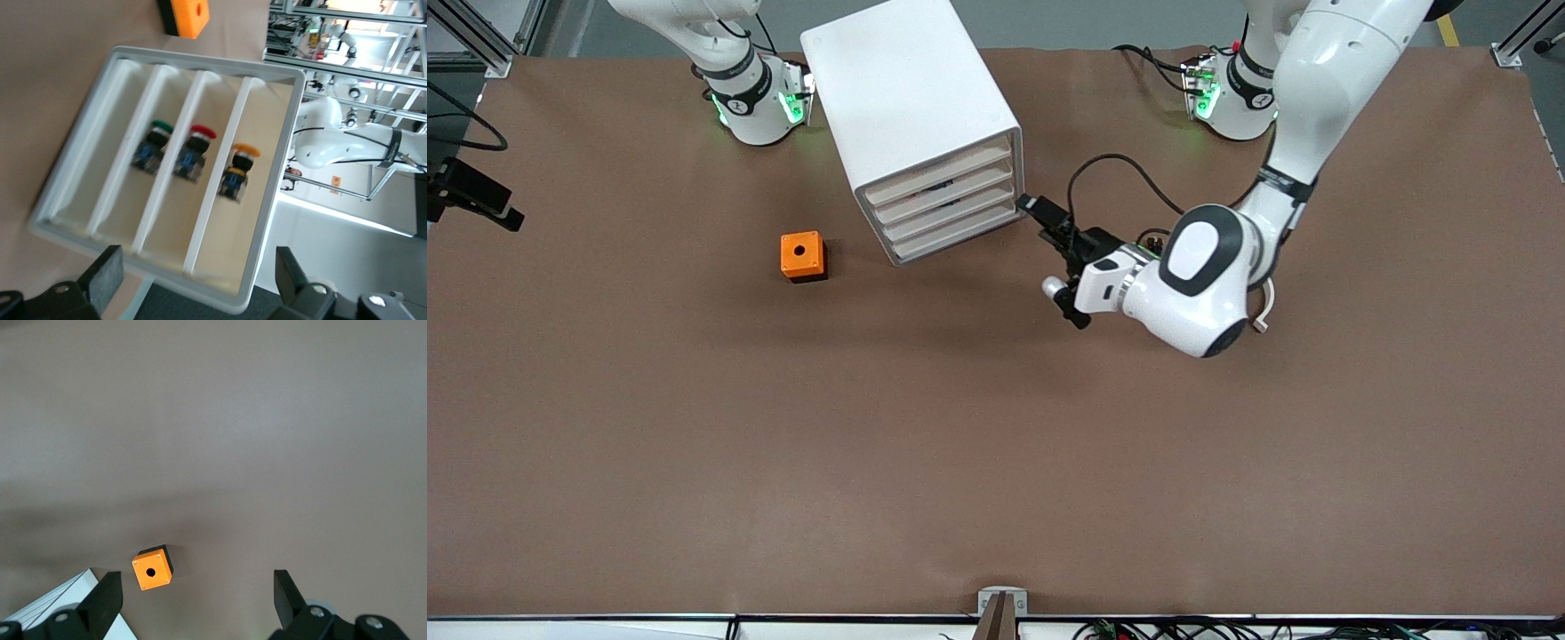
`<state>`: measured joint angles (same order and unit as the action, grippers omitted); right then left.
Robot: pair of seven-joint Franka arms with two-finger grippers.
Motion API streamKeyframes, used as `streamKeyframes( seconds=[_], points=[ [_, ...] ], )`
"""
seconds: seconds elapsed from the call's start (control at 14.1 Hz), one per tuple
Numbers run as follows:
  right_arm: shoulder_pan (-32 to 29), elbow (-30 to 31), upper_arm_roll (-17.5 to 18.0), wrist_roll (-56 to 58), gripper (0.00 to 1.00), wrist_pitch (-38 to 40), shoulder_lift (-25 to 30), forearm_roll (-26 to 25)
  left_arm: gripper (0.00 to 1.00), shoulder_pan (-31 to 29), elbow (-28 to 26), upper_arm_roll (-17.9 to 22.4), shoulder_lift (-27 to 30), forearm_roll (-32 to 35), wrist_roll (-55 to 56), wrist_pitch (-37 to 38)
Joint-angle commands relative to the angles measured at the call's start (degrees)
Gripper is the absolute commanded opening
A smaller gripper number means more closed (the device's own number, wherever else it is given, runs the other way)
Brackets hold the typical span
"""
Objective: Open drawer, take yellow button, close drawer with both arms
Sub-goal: 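Grasp the drawer handle with the left gripper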
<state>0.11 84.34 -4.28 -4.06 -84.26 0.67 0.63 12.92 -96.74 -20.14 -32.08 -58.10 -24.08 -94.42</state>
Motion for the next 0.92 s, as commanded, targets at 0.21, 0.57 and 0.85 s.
streamKeyframes(
  seconds=[0.21,0.57,0.85],
  points=[
    [0.07,-1.37,1.20,-2.34,1.00,-0.64,-0.75,-1.07,0.88,5.18,-1.96,-0.34,-2.45,-5.88,-7.54,-4.36],
    [3.22,-1.37,1.20,-7.60,1.00,-2.05,-1.99,-0.98,0.72,5.62,-1.96,-0.95,-4.66,-6.15,-11.07,-4.37],
    [7.97,-1.37,1.20,-18.50,1.00,-2.05,-1.99,-1.07,0.57,7.90,-2.66,-1.57,-4.66,-9.92,-11.16,-5.15]
  ],
)
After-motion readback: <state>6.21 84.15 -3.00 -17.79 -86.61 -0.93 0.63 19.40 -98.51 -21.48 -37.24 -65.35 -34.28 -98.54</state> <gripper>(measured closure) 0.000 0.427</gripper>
